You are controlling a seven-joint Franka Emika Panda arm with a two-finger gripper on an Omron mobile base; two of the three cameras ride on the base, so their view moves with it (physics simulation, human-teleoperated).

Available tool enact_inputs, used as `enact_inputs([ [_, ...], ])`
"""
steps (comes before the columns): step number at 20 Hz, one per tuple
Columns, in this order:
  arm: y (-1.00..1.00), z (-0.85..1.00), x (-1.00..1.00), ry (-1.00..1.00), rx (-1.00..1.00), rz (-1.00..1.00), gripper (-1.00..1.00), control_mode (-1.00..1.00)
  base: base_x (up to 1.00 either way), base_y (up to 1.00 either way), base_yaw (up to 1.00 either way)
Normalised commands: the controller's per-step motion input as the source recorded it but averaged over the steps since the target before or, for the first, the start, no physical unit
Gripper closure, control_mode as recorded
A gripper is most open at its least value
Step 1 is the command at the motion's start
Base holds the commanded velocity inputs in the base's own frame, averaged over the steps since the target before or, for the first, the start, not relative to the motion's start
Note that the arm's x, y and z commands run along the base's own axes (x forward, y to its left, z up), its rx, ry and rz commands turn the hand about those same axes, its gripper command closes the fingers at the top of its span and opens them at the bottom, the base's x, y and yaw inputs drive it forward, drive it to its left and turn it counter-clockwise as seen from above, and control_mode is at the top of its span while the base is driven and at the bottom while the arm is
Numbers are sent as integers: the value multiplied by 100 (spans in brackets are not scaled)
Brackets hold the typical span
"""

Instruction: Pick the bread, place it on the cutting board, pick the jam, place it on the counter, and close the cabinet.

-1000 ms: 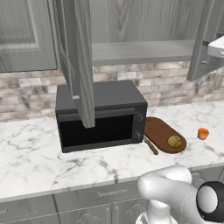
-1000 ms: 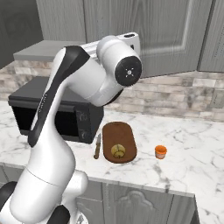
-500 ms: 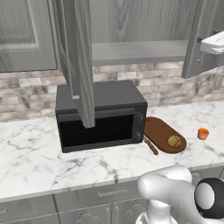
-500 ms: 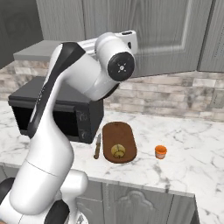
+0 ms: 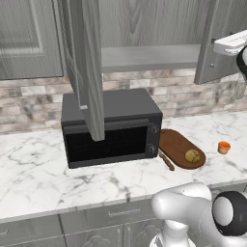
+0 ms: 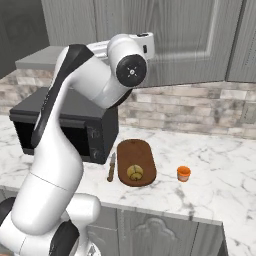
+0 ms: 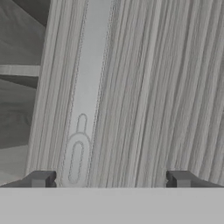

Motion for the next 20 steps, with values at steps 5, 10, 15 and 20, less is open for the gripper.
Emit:
enact_inputs([
  [5,0,0,32,0,2,-6,-100,-100,0,0,0],
  [10,0,0,29,-1,2,-6,-100,-100,0,0,0],
  [15,0,-3,19,-5,0,-5,-100,-100,0,0,0],
  [20,0,-4,13,-8,0,-5,-100,-100,0,0,0],
])
